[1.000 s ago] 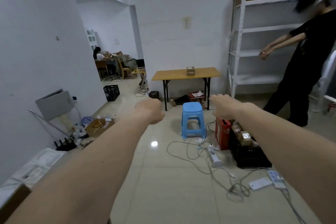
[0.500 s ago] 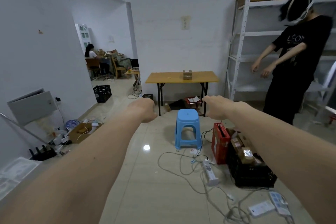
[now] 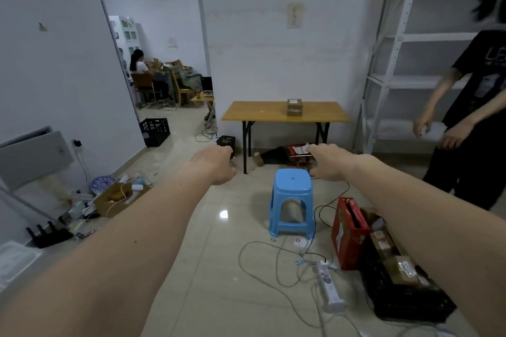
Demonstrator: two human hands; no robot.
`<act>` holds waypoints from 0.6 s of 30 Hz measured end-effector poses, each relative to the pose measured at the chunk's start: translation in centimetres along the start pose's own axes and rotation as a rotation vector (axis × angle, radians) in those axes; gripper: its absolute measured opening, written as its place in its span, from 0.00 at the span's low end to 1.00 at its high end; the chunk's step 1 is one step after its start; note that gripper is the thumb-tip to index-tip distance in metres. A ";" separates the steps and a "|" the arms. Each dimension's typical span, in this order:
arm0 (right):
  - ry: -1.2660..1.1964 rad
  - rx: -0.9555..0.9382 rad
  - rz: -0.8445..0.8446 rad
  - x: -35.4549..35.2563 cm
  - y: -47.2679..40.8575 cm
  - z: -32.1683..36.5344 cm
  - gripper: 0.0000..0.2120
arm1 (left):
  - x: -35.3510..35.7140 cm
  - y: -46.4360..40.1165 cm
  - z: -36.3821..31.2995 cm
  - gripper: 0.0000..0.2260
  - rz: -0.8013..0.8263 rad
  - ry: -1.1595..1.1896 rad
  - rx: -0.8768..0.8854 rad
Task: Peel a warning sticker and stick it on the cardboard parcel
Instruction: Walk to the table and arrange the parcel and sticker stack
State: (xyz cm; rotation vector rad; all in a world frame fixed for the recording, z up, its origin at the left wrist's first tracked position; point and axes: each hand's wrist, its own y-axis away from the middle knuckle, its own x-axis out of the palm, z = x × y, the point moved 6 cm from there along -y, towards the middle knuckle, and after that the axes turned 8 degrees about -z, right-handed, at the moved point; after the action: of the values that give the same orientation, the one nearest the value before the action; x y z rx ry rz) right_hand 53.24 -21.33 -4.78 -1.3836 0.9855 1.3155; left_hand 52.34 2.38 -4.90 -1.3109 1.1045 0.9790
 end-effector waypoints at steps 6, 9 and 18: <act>0.030 0.061 -0.015 0.9 -11.9 0.2 0.24 | 2.5 -11.2 5.2 0.20 0.012 0.032 0.012; 0.018 0.083 0.001 1.9 -17.7 1.0 0.22 | 3.6 -16.8 8.0 0.20 0.000 0.040 0.009; 0.060 0.055 0.108 7.4 -34.4 3.8 0.29 | 9.3 -31.4 13.5 0.21 0.068 0.084 0.028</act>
State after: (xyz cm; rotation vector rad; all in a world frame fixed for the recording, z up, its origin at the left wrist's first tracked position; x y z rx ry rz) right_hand 86.40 -9.64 -8.37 -1.3506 1.1424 1.3232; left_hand 85.72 13.87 -7.57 -1.3092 1.2296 0.9617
